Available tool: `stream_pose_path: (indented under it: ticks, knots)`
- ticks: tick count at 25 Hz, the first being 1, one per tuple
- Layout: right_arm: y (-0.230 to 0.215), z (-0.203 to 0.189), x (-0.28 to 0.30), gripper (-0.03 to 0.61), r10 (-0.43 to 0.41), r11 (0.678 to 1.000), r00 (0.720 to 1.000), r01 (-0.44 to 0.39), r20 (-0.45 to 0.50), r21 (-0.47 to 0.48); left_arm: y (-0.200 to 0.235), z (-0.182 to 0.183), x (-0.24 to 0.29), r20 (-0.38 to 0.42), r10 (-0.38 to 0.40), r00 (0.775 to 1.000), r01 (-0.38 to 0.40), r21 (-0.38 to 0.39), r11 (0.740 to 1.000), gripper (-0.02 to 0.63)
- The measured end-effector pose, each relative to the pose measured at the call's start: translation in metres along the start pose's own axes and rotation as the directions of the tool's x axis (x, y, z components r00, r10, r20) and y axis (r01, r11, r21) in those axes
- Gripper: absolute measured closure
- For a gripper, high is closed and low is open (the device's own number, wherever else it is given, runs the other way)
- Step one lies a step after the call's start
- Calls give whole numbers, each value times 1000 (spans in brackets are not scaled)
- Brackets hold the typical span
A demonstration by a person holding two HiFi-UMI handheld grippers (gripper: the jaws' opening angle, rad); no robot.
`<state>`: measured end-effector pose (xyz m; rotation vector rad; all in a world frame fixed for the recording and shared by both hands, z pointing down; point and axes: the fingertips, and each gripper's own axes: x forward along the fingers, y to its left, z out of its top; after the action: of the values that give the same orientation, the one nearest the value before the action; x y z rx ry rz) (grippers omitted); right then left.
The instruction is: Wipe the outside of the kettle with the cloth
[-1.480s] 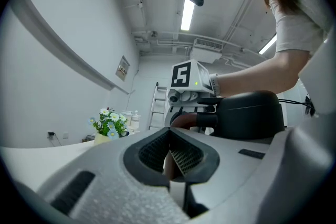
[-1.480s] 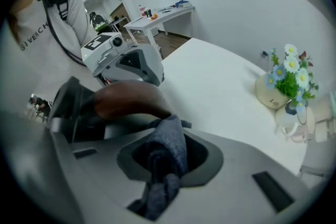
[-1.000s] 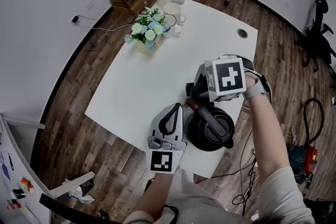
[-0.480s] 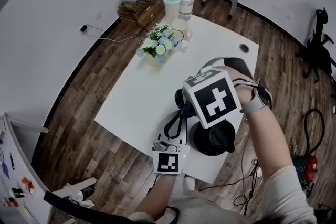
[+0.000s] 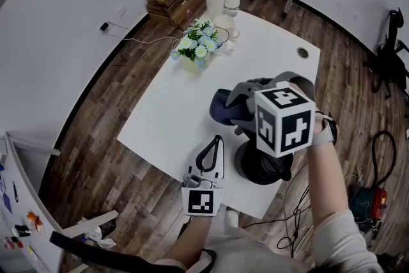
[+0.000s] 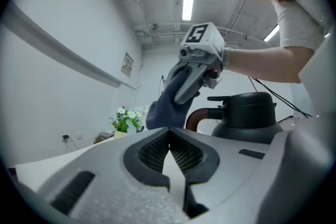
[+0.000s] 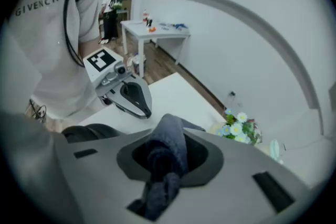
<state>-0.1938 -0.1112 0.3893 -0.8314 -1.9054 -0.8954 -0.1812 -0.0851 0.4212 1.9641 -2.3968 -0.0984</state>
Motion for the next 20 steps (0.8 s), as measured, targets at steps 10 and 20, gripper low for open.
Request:
stream_pose_path:
  ticks: [10, 20]
  knots:
    - [104, -85, -87, 511, -256, 905, 966, 226, 37, 361, -44, 21, -15, 6, -77, 997, 77, 9, 997, 606]
    - [177, -74, -100, 511, -281, 886, 958, 240, 49, 396, -86, 28, -36, 9, -115, 993, 114, 44, 993, 606]
